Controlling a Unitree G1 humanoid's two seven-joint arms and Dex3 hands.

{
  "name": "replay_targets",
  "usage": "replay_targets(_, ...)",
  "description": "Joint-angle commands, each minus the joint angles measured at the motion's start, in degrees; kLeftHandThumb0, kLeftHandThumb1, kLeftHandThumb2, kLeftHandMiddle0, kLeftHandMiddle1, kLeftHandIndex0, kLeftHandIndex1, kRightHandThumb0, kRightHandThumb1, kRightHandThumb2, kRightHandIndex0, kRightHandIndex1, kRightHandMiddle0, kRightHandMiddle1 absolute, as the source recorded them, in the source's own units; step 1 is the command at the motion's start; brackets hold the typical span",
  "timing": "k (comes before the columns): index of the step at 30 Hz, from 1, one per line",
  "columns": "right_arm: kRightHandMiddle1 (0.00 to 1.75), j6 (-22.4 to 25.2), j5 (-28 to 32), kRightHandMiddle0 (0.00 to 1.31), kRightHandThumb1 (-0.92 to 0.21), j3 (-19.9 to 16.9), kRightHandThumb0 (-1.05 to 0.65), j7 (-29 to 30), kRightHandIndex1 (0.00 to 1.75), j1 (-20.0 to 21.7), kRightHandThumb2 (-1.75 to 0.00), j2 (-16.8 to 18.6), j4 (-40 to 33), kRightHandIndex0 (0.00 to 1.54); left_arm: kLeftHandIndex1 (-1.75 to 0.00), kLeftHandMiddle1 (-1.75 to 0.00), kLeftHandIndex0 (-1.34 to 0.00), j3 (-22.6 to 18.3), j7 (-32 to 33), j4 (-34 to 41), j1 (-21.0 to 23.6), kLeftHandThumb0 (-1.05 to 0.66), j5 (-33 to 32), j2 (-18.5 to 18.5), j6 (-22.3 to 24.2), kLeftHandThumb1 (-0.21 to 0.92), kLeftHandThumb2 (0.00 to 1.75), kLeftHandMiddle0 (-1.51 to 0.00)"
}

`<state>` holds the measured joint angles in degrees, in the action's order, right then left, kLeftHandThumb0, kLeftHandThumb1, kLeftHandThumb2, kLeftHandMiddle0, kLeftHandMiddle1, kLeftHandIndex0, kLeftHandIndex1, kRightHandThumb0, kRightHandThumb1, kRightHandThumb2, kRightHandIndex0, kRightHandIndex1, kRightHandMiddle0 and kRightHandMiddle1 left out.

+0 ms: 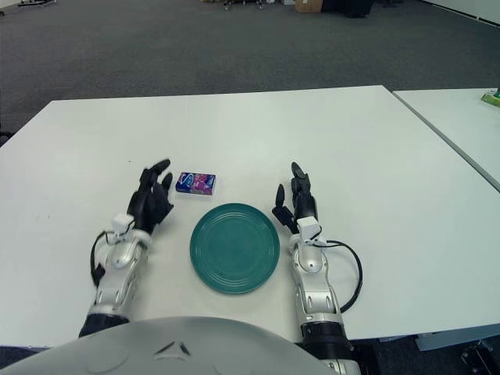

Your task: Put the gum into the plate.

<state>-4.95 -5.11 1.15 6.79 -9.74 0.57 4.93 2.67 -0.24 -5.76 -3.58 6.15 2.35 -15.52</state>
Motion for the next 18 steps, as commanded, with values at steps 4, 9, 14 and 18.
replay_targets(4,0.17,4.6,0.9,0.00,-0.92,-0.1,-0.76,-1.3,0.00,-3.1,-0.91,0.3,6.9,0.07,-1.12,-0.07,-0.01,4.3,6.3,-7.5,13.3,-0.93,22.5,-15.8,-13.9,0.92,0.67,-0.43)
replay_targets(9,0.16,4.6,1.0,0.00,-0.92,0.0,-0.75,-1.5,0.00,-3.2,-0.93,0.4,6.9,0.05,-1.26,-0.11,-0.04,8.1,10.3,-13.9,19.3,-0.97,31.6,-20.9,-15.9,0.92,0.48,-0.43)
replay_targets(14,0.15,4.4,1.5,0.00,-0.92,-0.1,-0.76,-1.7,0.00,-3.6,-0.93,0.8,6.7,0.04,-1.32,-0.11,-0.08,13.9,7.5,-19.5,26.8,-1.01,38.0,-23.9,-15.0,0.92,0.39,-0.40)
replay_targets(18,0.17,4.0,1.8,0.00,-0.92,-0.2,-0.75,-1.5,0.00,-3.9,-0.94,1.2,6.6,0.04,-1.35,-0.10,-0.10,17.0,5.2,-21.9,29.4,-1.04,38.9,-25.3,-15.9,0.92,0.36,-0.38)
